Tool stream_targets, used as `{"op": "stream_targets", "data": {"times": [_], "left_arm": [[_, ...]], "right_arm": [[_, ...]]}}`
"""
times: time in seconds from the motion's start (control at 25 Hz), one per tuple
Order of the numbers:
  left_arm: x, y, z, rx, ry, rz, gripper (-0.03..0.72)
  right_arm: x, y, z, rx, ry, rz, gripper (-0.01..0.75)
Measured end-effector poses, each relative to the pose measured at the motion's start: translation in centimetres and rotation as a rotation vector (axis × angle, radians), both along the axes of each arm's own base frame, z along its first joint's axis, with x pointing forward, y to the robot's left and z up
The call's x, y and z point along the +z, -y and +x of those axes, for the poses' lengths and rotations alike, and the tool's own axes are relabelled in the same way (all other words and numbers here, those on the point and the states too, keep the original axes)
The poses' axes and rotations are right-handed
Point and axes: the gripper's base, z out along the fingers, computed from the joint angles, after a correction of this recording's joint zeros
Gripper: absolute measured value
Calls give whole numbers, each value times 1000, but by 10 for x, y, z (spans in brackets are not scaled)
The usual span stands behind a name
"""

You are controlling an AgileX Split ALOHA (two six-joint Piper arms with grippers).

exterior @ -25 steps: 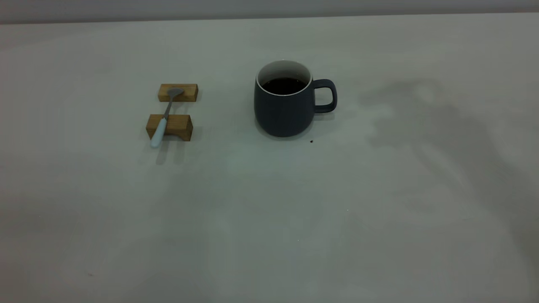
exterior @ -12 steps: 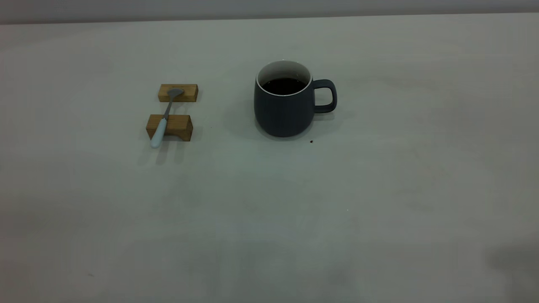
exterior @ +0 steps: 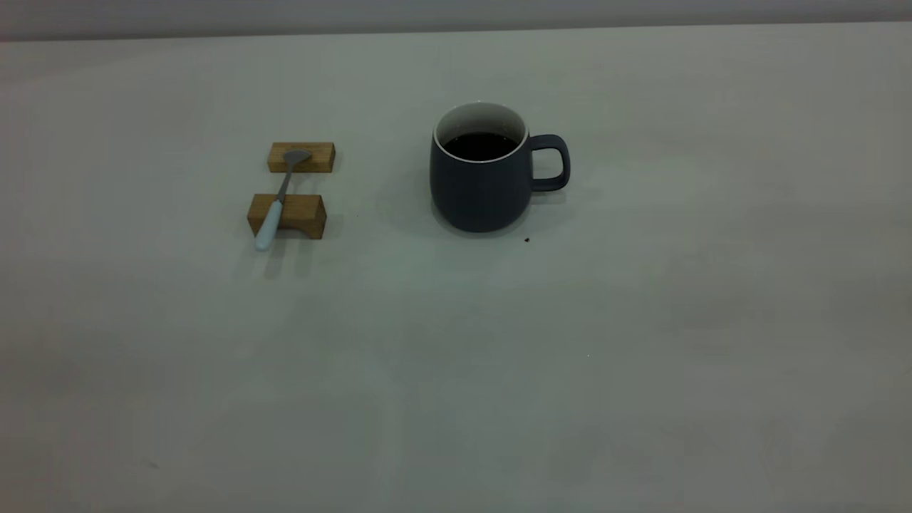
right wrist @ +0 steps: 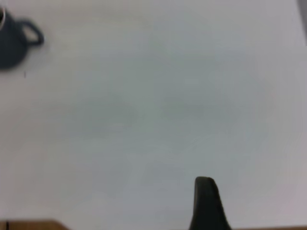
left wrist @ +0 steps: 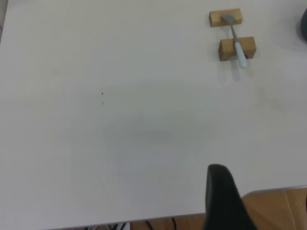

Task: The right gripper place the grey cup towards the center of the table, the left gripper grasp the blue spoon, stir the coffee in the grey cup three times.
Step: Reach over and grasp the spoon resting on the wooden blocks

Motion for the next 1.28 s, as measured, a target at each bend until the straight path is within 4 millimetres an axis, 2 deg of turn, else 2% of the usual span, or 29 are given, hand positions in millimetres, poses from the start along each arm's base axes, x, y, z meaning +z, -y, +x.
{"op": "stream_targets", "data": {"times": [0.28, 0.92, 1.28], "left_arm": [[0, 0, 0, 0, 0, 0, 483], [0, 0, 0, 0, 0, 0, 483], [0, 0, 0, 0, 0, 0, 483]], "right_arm": [[0, 1, -18, -5, 112, 8, 552], [-3, 1, -17, -6, 99, 10, 551], [-3, 1, -17, -7, 99, 11, 520]]}}
